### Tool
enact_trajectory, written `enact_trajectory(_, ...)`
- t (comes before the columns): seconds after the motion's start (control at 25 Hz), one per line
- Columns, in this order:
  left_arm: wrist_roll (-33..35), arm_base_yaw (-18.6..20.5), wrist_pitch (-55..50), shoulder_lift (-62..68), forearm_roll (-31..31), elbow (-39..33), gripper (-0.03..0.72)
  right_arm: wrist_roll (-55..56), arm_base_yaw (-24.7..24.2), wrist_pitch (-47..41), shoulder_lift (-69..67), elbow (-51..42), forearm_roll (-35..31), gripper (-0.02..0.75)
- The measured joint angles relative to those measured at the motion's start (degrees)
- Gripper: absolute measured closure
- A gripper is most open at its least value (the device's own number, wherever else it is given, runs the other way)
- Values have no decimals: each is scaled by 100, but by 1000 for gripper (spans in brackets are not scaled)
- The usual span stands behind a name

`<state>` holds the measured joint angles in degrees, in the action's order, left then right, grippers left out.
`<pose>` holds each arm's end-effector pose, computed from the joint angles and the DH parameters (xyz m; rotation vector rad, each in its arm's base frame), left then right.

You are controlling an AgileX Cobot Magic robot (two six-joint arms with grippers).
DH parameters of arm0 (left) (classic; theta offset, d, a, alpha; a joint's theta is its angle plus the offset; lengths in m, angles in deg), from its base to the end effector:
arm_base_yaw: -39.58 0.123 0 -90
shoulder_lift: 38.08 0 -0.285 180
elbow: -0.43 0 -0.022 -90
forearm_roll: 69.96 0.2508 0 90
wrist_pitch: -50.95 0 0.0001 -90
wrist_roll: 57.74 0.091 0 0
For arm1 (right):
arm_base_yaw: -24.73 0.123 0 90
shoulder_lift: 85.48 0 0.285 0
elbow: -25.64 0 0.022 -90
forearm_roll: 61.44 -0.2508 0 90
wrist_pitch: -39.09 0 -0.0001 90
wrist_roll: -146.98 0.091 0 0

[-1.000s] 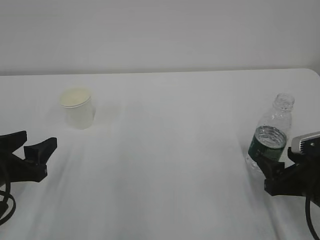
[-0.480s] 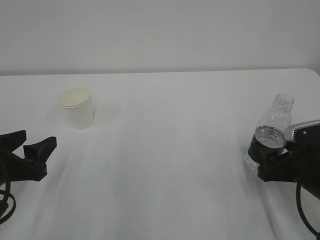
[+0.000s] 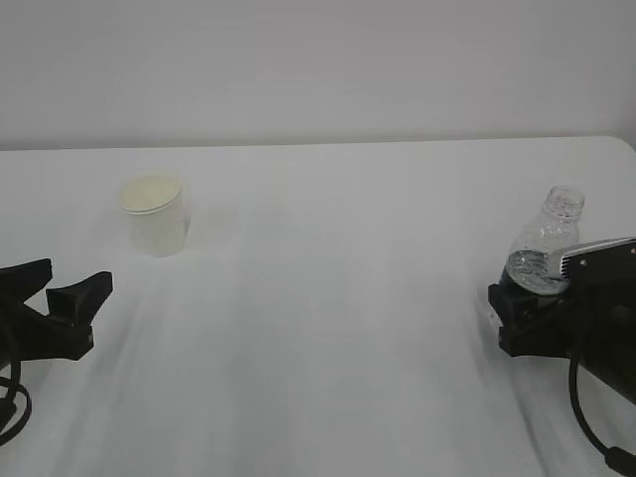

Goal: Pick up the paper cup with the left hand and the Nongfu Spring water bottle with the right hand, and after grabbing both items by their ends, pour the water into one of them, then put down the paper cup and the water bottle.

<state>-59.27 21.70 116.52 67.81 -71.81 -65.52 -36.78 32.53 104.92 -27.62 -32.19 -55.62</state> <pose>0.2128 -0.0658 0.1264 0.2319 1.8459 -0.2174 0.2528 0.0431 0.0762 -0.3013 1.9709 0.1109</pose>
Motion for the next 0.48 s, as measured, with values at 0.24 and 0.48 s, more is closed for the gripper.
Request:
enact_trajectory(0.24,0,0,0,0,0,0,165,0,0,0,-172,224,22,165)
enact_trajectory(0.48,0,0,0,0,0,0,165,0,0,0,-353,365,35,165)
